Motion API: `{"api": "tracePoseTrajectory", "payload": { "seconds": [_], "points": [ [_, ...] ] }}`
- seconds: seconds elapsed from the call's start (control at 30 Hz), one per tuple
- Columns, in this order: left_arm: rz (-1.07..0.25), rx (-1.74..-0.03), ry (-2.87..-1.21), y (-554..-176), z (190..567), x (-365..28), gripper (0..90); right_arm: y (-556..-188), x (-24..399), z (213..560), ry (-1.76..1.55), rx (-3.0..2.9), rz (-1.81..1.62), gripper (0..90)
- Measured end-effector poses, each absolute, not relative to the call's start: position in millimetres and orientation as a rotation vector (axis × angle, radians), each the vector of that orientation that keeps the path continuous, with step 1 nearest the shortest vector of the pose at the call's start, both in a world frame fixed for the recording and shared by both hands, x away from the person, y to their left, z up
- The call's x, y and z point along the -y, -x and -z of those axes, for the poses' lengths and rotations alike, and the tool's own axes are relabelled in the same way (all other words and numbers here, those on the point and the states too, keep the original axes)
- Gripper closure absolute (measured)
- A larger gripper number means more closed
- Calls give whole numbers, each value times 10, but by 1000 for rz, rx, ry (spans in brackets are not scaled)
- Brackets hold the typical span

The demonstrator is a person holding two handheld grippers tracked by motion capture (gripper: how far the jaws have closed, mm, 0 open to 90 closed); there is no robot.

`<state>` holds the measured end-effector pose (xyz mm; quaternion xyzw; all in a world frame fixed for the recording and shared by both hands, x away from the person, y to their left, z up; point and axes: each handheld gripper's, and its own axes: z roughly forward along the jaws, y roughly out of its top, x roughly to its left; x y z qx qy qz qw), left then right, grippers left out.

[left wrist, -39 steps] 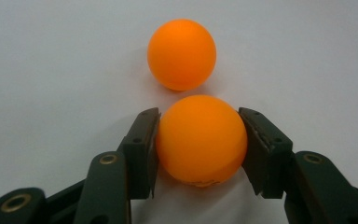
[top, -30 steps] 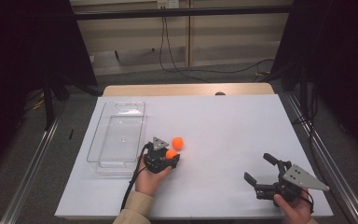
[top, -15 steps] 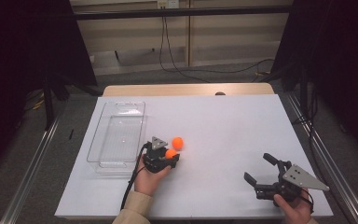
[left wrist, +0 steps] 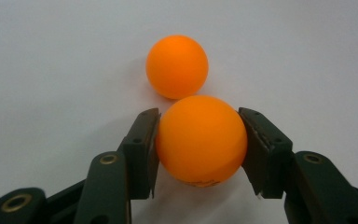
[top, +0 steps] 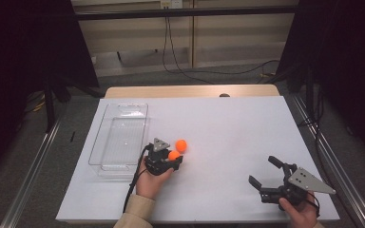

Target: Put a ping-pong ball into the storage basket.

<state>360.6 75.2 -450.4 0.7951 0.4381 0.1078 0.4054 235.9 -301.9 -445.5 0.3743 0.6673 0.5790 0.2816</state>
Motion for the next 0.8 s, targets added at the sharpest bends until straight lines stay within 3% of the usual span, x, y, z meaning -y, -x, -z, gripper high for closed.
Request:
{"api": "tracePoseTrajectory", "payload": {
  "seconds": [0.8],
  "points": [
    [-274,-1095,-1994,-3595,4389,-798,508,-2359,3019,4453,-1005,-1785,-1554,24]
  ]
}}
